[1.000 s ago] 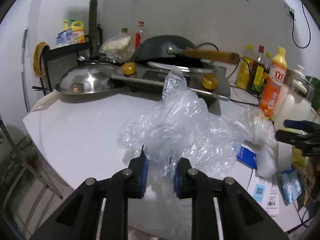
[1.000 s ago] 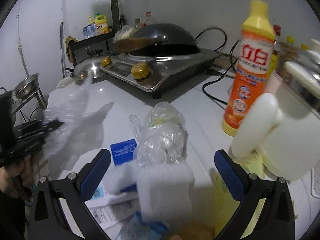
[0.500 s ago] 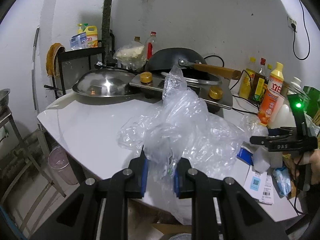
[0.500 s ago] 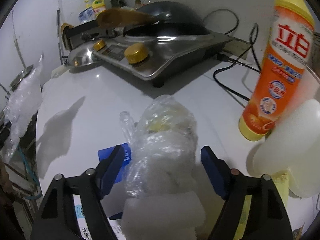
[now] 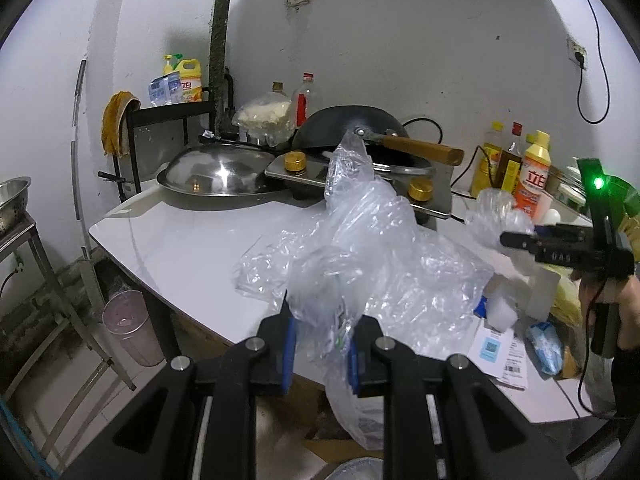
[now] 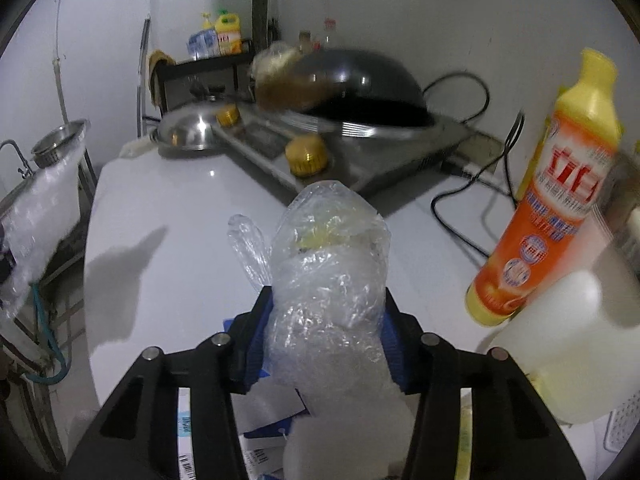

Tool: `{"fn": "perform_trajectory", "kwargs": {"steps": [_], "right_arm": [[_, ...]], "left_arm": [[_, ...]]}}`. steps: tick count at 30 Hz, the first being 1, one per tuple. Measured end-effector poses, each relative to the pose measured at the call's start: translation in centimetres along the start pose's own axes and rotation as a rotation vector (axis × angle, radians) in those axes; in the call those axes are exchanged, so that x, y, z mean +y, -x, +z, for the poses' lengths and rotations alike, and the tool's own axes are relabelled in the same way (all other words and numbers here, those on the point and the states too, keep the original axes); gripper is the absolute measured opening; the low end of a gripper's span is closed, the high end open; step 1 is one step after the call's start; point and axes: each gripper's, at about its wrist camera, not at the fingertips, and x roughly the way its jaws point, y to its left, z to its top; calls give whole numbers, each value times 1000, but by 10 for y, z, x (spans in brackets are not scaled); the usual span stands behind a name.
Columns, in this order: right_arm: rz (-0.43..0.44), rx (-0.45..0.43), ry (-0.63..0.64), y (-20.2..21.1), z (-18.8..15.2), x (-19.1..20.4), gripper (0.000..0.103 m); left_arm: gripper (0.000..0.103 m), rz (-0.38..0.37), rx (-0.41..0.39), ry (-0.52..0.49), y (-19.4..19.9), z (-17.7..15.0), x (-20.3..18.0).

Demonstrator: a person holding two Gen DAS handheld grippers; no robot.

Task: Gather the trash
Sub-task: 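Lift both held clear plastic bags off the counter toward the floor bin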

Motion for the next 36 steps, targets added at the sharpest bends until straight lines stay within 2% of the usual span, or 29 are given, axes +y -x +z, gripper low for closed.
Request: {"fn": "perform_trajectory", "kwargs": {"steps": [8,16,26,36], "right_arm": [[-6,-64,-20,51,4,-3,47],[1,-111,-33,106,-8,-2,47],[15,-128,-27,158,-41,5,47],[39,-120,-17,202,-90,13,48]], "left_arm": [[19,-25,-24,-6,25,0,-11],[19,-46,-42,-28,54,-4,-27],[20,-67,-39,-46,80,-21,-49],[20,-88,5,-58,93,-58,-73]]}}
